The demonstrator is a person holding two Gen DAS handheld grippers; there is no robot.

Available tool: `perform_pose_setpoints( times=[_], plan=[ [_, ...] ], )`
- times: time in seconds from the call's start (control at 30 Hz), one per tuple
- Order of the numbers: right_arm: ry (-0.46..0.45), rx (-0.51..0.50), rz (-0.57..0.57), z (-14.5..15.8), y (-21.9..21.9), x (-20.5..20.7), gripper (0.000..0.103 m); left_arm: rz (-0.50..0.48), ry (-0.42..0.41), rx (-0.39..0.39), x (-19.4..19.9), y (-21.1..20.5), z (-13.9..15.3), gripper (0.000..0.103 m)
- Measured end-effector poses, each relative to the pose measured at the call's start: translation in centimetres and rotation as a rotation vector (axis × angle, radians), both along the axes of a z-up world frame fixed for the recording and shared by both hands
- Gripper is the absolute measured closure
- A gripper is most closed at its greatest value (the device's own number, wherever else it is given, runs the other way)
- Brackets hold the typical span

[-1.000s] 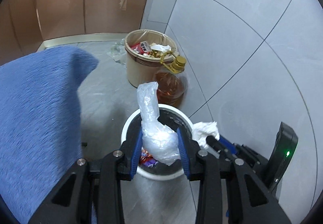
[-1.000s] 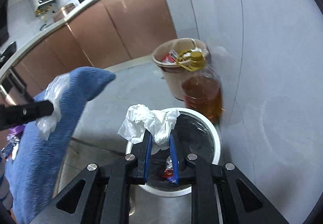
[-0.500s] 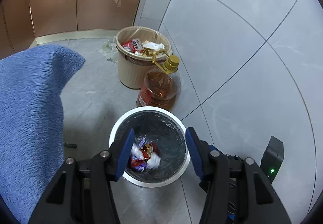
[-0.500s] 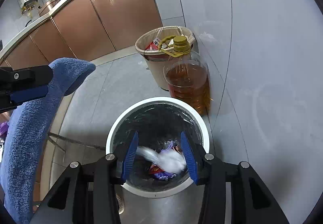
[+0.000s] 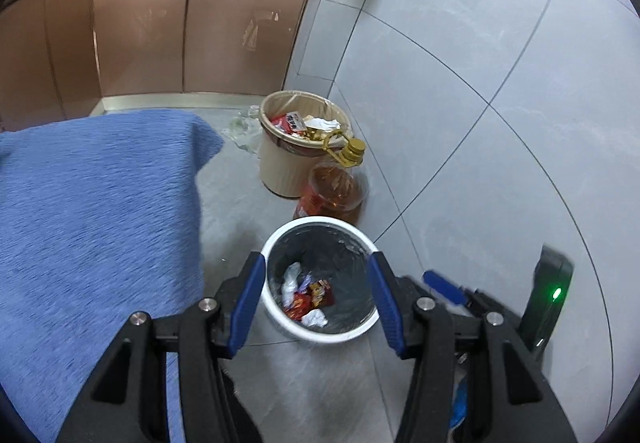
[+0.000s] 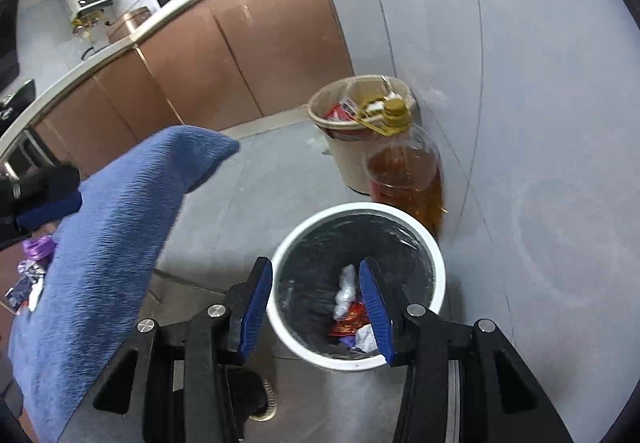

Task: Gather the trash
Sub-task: 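Move both grippers back toward the milk carton and remaining trash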

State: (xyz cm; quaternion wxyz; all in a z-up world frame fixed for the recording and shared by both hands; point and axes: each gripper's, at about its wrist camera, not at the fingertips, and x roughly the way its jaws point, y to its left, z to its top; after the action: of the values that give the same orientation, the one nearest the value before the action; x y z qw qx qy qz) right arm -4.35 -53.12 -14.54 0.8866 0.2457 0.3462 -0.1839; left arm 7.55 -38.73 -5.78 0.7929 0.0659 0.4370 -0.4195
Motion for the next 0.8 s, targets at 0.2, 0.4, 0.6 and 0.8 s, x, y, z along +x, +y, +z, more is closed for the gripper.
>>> perform_pose_setpoints(
  times=[0.2,0.4,0.6,0.8],
  plan=[
    [-0.055,-0.039,0.032,3.3,2.2,-1.3,0.06,0.03,-0.059,0.002,-2.1,5.4,1.6,0.052],
    [-0.094,-0.069,0.071,5.8,4.5,-1.9,0.058,0.079,-0.083,-0.009,-2.8,10.7,2.5,0.052],
    [-0.115,-0.095,0.131,8.0,7.6,-1.2,0.058,0.147,-0.099,-0.035,-2.8,16.3,3.0,0.052],
    [-0.11,-0.138,0.214,9.8,11.5,0.2,0.058,0.201,-0.091,-0.076,-2.6,21.9,2.7,0.052]
  ],
)
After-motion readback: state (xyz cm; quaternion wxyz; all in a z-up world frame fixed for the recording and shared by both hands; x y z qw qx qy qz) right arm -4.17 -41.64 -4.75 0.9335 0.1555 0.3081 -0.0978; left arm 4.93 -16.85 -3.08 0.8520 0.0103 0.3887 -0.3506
